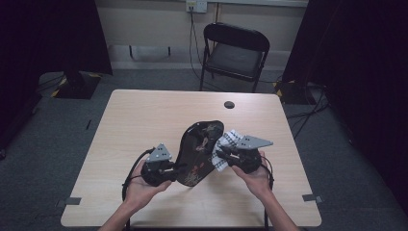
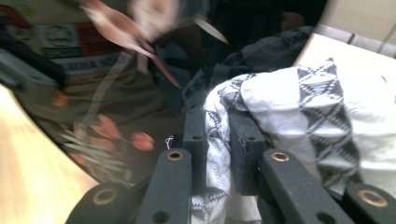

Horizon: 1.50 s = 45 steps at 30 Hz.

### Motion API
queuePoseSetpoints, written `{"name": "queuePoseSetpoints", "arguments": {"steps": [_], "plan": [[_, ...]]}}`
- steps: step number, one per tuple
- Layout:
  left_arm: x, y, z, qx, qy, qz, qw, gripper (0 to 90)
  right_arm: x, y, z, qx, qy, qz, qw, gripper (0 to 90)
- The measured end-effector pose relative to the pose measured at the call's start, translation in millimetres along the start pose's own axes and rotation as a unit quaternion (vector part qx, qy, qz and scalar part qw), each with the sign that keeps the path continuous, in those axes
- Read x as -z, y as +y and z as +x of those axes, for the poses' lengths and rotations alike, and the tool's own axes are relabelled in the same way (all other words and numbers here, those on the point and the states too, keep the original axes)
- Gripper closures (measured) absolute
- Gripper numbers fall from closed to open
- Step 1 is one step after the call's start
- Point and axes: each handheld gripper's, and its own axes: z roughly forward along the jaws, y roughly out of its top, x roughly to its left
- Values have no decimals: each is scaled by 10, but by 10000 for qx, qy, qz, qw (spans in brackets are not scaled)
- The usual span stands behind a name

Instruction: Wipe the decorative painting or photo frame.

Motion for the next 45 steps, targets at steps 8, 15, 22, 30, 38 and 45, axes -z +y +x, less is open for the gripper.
{"name": "queuePoseSetpoints", "arguments": {"steps": [8,15,22,30,38,45], "plan": [[-1,0,8,65,-4,-7,10000,781,-78,119,303,347,390,-81,9986,789],[-2,1,10,51,4,-12,10000,780,-100,75,219,349,417,74,9985,791],[-6,5,13,54,-23,-14,10000,781,-43,-59,-68,-60,-52,113,9999,791],[0,4,22,43,12,-2,10000,778,-125,58,275,368,430,-10,9984,789],[1,5,30,39,21,-11,10000,779,-140,38,225,384,397,60,9985,791],[-11,17,27,52,12,-22,10000,774,-149,-116,-25,0,87,176,9998,788]]}}
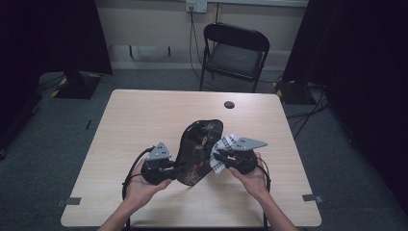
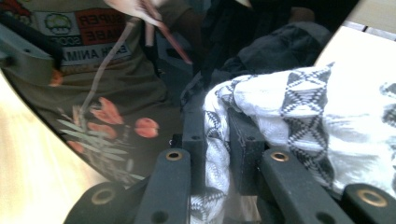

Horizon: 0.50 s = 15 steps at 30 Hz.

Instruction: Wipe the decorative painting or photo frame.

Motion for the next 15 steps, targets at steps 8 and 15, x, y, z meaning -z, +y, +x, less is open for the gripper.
{"name": "queuePoseSetpoints", "arguments": {"steps": [8,15], "plan": [[5,-8,15,7,24,-5,10000,777,-49,115,303,369,459,-82,9982,790],[8,-8,23,3,30,4,10000,776,-49,114,240,346,395,-103,9986,791]]}}
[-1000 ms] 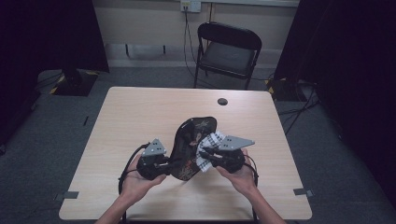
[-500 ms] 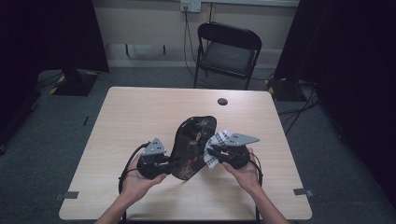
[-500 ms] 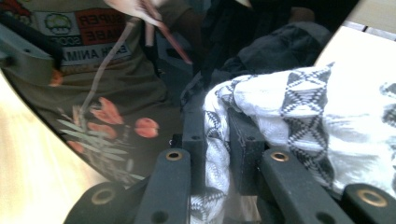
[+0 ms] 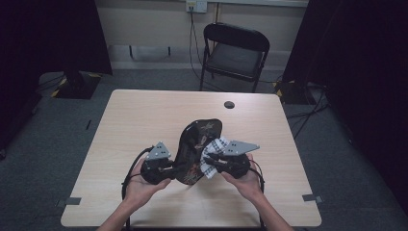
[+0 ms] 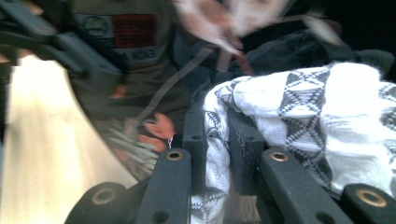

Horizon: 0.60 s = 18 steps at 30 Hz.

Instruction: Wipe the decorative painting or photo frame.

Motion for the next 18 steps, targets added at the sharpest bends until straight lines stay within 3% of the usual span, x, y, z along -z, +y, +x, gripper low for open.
{"name": "queuePoseSetpoints", "arguments": {"steps": [4,8,14,18], "plan": [[-6,4,1,8,-2,-23,10000,774,35,-97,-203,-308,-309,66,9990,791],[-7,3,2,18,-6,-22,10000,775,26,-99,-182,-306,-319,91,9990,790],[-7,4,2,28,17,-33,10000,777,-50,-20,63,11,131,153,9998,789],[-3,2,4,0,19,-30,10000,777,-67,-38,63,35,221,188,9996,792]]}}
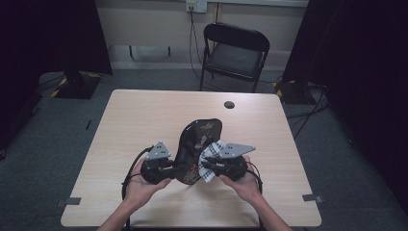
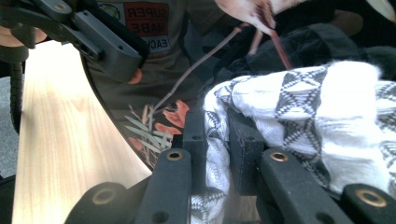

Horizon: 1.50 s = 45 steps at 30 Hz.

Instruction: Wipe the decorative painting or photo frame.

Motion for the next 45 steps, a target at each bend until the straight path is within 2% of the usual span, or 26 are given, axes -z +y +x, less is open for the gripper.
{"name": "queuePoseSetpoints", "arguments": {"steps": [3,9,11,14,18,20,23,24,27,31,38,39,40,43,45], "plan": [[0,1,1,-3,-2,3,10000,776,17,-41,-82,-44,-145,34,9999,792],[-4,1,-1,13,-14,-11,10000,775,92,-143,-336,-405,-594,36,9974,791],[-7,4,-1,38,-21,-20,10000,774,114,-168,-410,-481,-689,39,9965,791],[-7,5,1,36,-30,-12,10000,772,132,-175,-462,-566,-711,19,9959,791],[-6,4,6,50,-36,-14,10000,773,111,-138,-388,-442,-630,31,9970,791],[-5,3,3,46,-28,-4,10000,773,76,-70,-244,-237,-403,21,9989,791],[-5,1,0,45,-20,-15,10000,774,36,-10,-90,-25,-157,21,9999,791],[-5,1,0,45,-20,-15,10000,774,36,-10,-90,-25,-157,21,9999,791],[4,-1,9,28,-5,23,10000,776,-12,21,30,109,25,6,9999,792],[2,0,10,-18,24,10,10000,775,-17,4,-9,68,20,-7,10000,794],[0,-1,7,-3,9,12,10000,772,57,-106,-283,-281,-473,26,9985,793],[0,-1,7,-3,9,12,10000,772,57,-106,-283,-281,-473,26,9985,793],[0,-1,8,-6,5,13,10000,772,81,-126,-344,-405,-624,15,9972,792],[0,-1,10,1,2,20,10000,773,88,-125,-346,-412,-648,17,9970,792],[3,-2,14,9,1,34,10000,773,72,-91,-279,-295,-557,45,9980,791]]}}
